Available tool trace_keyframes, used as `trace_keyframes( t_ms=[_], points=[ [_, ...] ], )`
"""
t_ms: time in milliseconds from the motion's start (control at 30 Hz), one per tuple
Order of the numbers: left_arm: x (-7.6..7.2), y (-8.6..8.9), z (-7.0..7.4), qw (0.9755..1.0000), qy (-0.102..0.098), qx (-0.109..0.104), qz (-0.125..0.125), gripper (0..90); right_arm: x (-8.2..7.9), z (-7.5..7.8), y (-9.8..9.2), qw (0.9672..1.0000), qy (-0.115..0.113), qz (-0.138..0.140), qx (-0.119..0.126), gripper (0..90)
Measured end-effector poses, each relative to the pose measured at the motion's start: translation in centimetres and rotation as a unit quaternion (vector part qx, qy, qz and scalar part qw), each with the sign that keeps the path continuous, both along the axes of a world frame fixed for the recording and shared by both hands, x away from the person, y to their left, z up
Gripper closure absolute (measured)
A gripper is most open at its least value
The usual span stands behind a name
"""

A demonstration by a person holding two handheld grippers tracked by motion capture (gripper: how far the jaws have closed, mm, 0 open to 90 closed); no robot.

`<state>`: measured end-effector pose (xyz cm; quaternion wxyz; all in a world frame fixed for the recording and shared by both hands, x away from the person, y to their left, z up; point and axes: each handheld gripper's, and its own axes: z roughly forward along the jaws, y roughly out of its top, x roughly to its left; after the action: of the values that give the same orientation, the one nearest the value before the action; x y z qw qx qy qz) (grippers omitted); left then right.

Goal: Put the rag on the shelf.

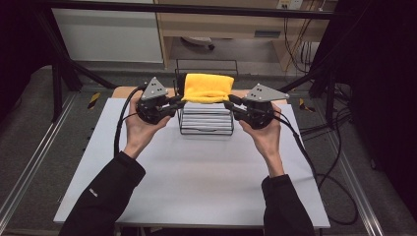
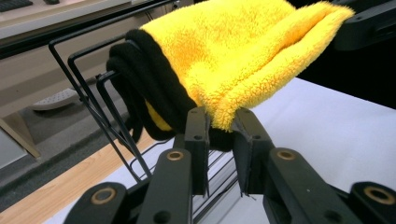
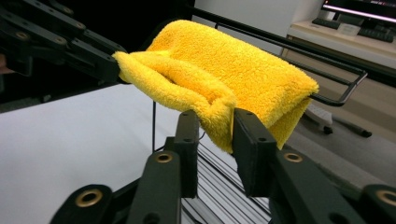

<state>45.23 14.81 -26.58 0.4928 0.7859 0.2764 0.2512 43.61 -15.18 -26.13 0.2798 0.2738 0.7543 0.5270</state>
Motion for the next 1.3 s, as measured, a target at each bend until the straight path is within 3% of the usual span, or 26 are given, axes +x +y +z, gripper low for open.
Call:
trace_keyframes(
  t_ms=[100,233,300,400,500,533,567,767,900,1067,1133,1233,1300],
  points=[
    [0.2,-0.1,-0.3,0.9999,0.003,0.011,-0.002,79.1,-0.2,0.2,-0.3,0.9999,0.008,0.003,0.013,63.0],
    [0.3,-0.6,-0.8,0.9998,-0.002,0.022,-0.001,80.8,-0.3,0.8,-0.5,0.9987,0.016,0.006,0.049,59.4],
    [0.4,-0.7,-0.9,0.9997,0.000,0.024,0.000,80.9,0.0,0.8,-0.5,0.9985,0.027,-0.009,0.046,57.6],
    [0.4,-0.6,-1.1,0.9998,0.001,0.021,0.000,80.1,0.9,-0.3,-0.1,0.9974,0.052,-0.035,0.035,54.7],
    [0.4,-0.2,-1.4,0.9998,0.008,0.017,-0.004,75.4,1.7,-1.8,0.2,0.9958,0.071,-0.039,0.043,52.1],
    [0.4,0.0,-1.5,0.9998,0.011,0.015,-0.004,72.4,1.9,-2.3,0.3,0.9954,0.076,-0.039,0.044,52.2],
    [0.4,0.2,-1.6,0.9998,0.016,0.008,-0.002,63.9,2.3,-3.0,0.4,0.9949,0.081,-0.042,0.043,53.1],
    [0.6,1.9,-1.3,0.9987,0.030,-0.038,0.018,50.4,3.0,-4.0,0.2,0.9941,0.084,-0.057,0.038,61.0],
    [1.5,1.6,-1.5,0.9970,0.045,-0.057,0.027,48.4,3.5,-4.4,0.3,0.9936,0.087,-0.060,0.041,67.6],
    [2.6,0.2,-1.5,0.9968,0.045,-0.058,0.032,59.7,4.0,-4.6,0.4,0.9940,0.083,-0.061,0.037,70.6],
    [2.9,-0.1,-1.6,0.9973,0.040,-0.046,0.041,66.0,4.1,-4.6,0.4,0.9940,0.081,-0.064,0.035,74.9],
    [3.2,0.1,-1.7,0.9966,0.050,-0.053,0.039,80.7,4.2,-4.6,0.2,0.9942,0.079,-0.064,0.035,83.8],
    [3.0,0.1,-1.8,0.9967,0.048,-0.055,0.036,85.3,4.2,-4.6,0.1,0.9941,0.080,-0.063,0.037,87.3]
  ],
)
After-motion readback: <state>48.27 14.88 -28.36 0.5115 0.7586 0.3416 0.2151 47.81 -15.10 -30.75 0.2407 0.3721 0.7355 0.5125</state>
